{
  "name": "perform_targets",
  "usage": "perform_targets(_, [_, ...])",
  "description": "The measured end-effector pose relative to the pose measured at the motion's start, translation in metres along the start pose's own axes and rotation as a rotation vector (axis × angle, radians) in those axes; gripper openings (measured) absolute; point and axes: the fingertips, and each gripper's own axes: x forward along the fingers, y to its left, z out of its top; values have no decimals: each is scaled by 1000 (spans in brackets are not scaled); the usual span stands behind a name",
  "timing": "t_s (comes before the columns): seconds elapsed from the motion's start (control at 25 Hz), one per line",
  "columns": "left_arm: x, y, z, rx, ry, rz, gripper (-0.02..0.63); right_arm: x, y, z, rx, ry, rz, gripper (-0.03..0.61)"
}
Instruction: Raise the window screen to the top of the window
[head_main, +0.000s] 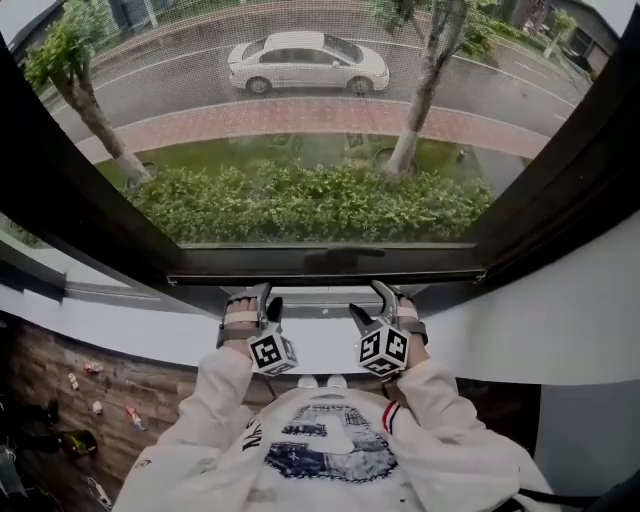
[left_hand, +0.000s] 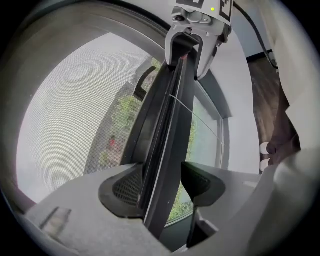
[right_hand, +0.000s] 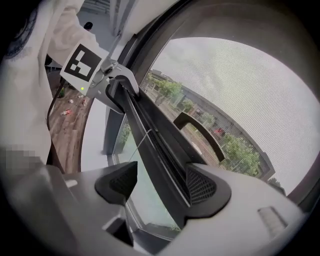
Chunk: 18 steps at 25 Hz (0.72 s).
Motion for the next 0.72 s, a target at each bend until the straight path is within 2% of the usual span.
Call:
perform_targets(0.12, [-8, 21, 7, -4, -22, 58, 240, -9, -16, 13, -25, -34, -59, 304])
perform_targets(0.44, [-30, 58, 21, -7, -44, 129, 239, -33, -43, 38, -30, -73, -111, 310])
perform_targets(0.72, [-55, 97, 36, 4, -74, 209, 239, -65, -77, 74, 3, -129, -194, 311])
